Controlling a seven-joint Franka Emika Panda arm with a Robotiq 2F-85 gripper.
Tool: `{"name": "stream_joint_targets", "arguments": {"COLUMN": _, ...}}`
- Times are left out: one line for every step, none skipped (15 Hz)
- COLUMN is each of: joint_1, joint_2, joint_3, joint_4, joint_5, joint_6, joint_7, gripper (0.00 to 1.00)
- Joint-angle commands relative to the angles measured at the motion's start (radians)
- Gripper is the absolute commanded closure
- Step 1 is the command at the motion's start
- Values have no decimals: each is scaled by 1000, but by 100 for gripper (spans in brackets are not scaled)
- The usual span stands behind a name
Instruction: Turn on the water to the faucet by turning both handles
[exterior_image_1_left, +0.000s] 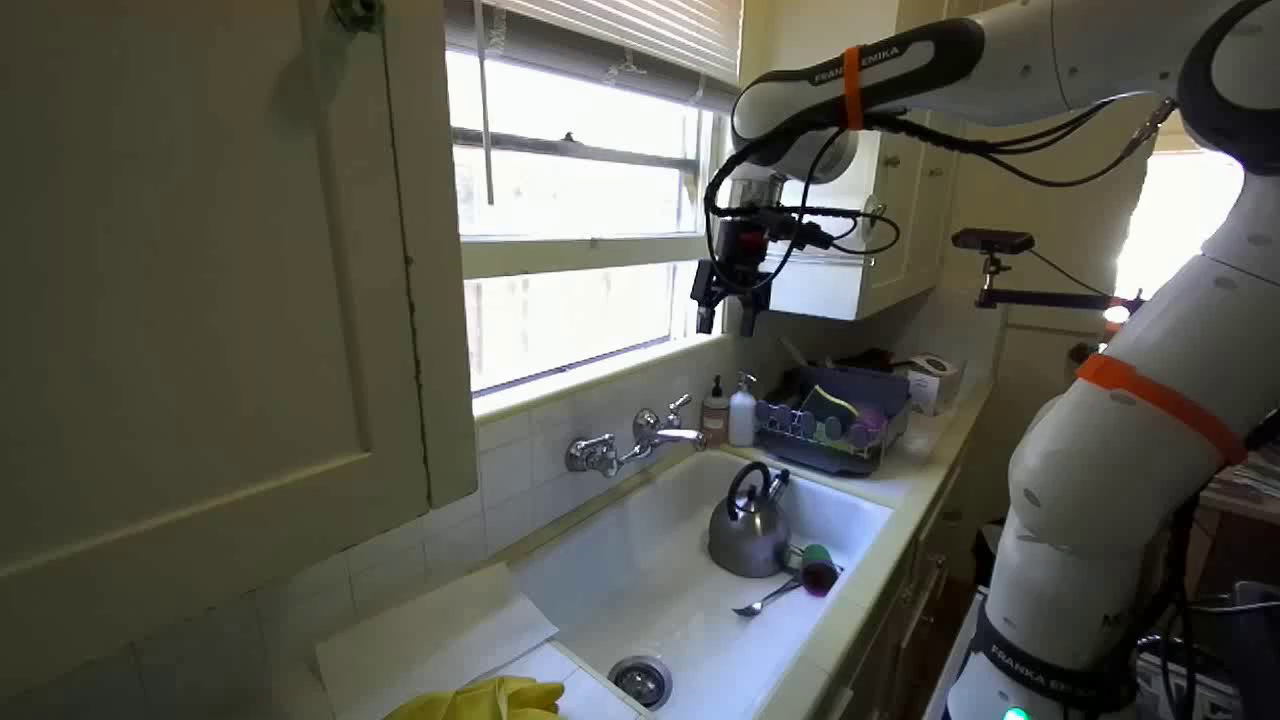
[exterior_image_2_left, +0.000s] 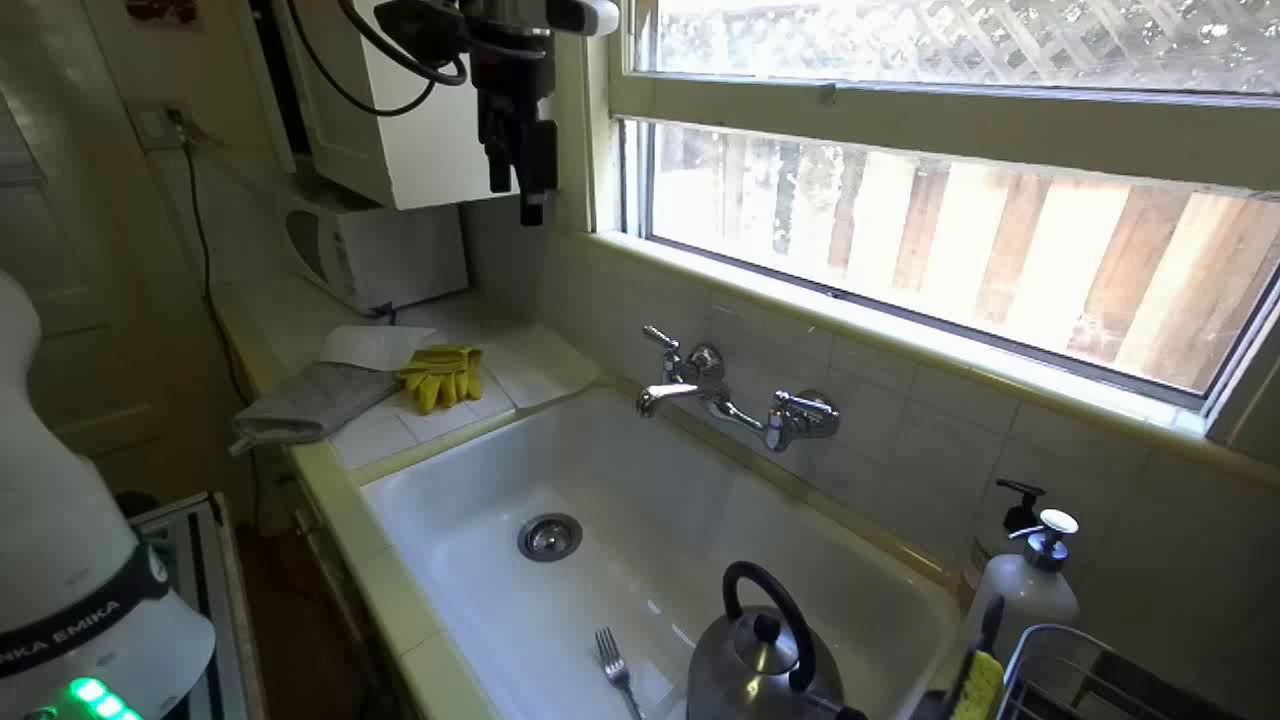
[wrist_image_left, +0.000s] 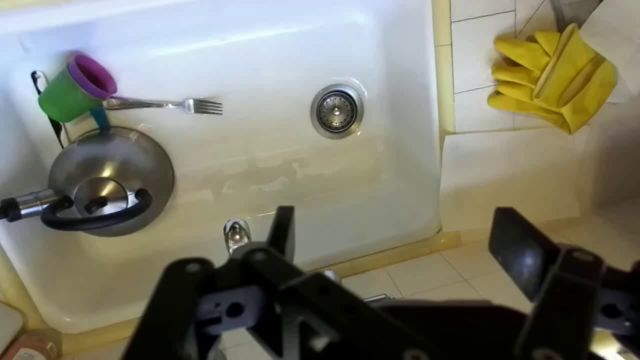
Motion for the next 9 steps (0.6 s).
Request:
{"name": "stream_joint_targets", "arguments": {"joint_1": -15, "joint_2": 1, "joint_3": 12, "joint_4": 2, "joint_5": 5, "joint_6": -2, "joint_7": -5, "gripper": 0}}
{"name": "stream_joint_targets", "arguments": {"joint_1": -15, "joint_2": 1, "joint_3": 12, "joint_4": 2, "joint_5": 5, "joint_6": -2, "joint_7": -5, "gripper": 0}}
{"name": "stream_joint_targets", "arguments": {"joint_1": -15, "joint_2": 1, "joint_3": 12, "joint_4": 2, "joint_5": 5, "joint_6": -2, "joint_7": -5, "gripper": 0}}
{"name": "stream_joint_targets", "arguments": {"joint_1": -15, "joint_2": 1, "joint_3": 12, "joint_4": 2, "joint_5": 5, "joint_6": -2, "joint_7": -5, "gripper": 0}}
{"name": "stream_joint_targets", "arguments": {"joint_1": -15, "joint_2": 1, "joint_3": 12, "joint_4": 2, "joint_5": 5, "joint_6": -2, "joint_7": -5, "gripper": 0}}
{"name": "stream_joint_targets", "arguments": {"joint_1": -15, "joint_2": 1, "joint_3": 12, "joint_4": 2, "joint_5": 5, "joint_6": -2, "joint_7": -5, "gripper": 0}}
{"name": "stream_joint_targets", "arguments": {"joint_1": -15, "joint_2": 1, "joint_3": 12, "joint_4": 2, "joint_5": 5, "joint_6": -2, "joint_7": -5, "gripper": 0}}
{"name": "stream_joint_targets", "arguments": {"joint_1": -15, "joint_2": 1, "joint_3": 12, "joint_4": 2, "joint_5": 5, "joint_6": -2, "joint_7": -5, "gripper": 0}}
{"name": "stream_joint_targets", "arguments": {"joint_1": -26, "joint_2": 32, "joint_3": 34, "joint_4": 7, "joint_5": 3, "joint_6": 40, "joint_7": 84, "gripper": 0}}
